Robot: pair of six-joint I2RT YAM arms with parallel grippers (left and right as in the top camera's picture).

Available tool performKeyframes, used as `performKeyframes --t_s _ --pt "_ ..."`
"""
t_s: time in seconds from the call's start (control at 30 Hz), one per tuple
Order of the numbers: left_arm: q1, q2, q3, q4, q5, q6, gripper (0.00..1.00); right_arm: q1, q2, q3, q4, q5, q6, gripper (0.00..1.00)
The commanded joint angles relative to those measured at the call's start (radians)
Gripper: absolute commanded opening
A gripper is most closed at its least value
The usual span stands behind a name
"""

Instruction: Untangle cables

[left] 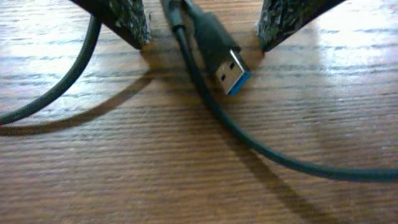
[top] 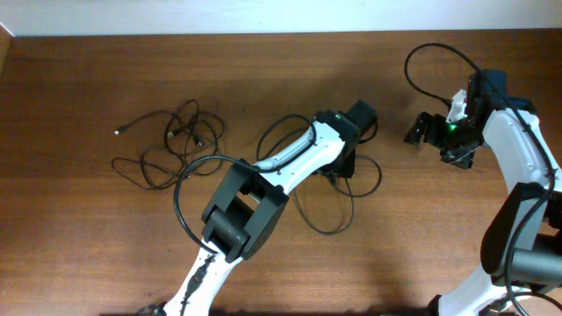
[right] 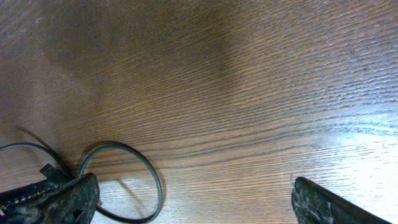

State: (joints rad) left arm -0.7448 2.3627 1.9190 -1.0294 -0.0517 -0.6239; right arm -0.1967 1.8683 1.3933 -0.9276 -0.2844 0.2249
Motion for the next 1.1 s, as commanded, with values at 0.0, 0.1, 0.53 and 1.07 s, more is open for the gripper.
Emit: performKeyframes --t_s 0.0,0.1,0.53,1.07 --pt "0.048 0.029 0.062 -0.079 0.010 0.031 0.60 0.000 0.005 -0.002 0.000 0.009 -0.008 0.98" --pt "0.079 0.029 0.161 -0.159 0.014 0.035 0.60 0.000 0.005 -0.002 0.000 0.009 -0.008 0.98" --pt "0.005 0.074 0.212 -0.183 0.165 0.007 0.82 0.000 0.005 -0.002 0.000 0.009 -0.008 0.98" --pt "0.008 0.129 0.216 -0.183 0.057 0.007 0.58 0.000 0.005 -0.002 0.000 0.009 -0.008 0.98"
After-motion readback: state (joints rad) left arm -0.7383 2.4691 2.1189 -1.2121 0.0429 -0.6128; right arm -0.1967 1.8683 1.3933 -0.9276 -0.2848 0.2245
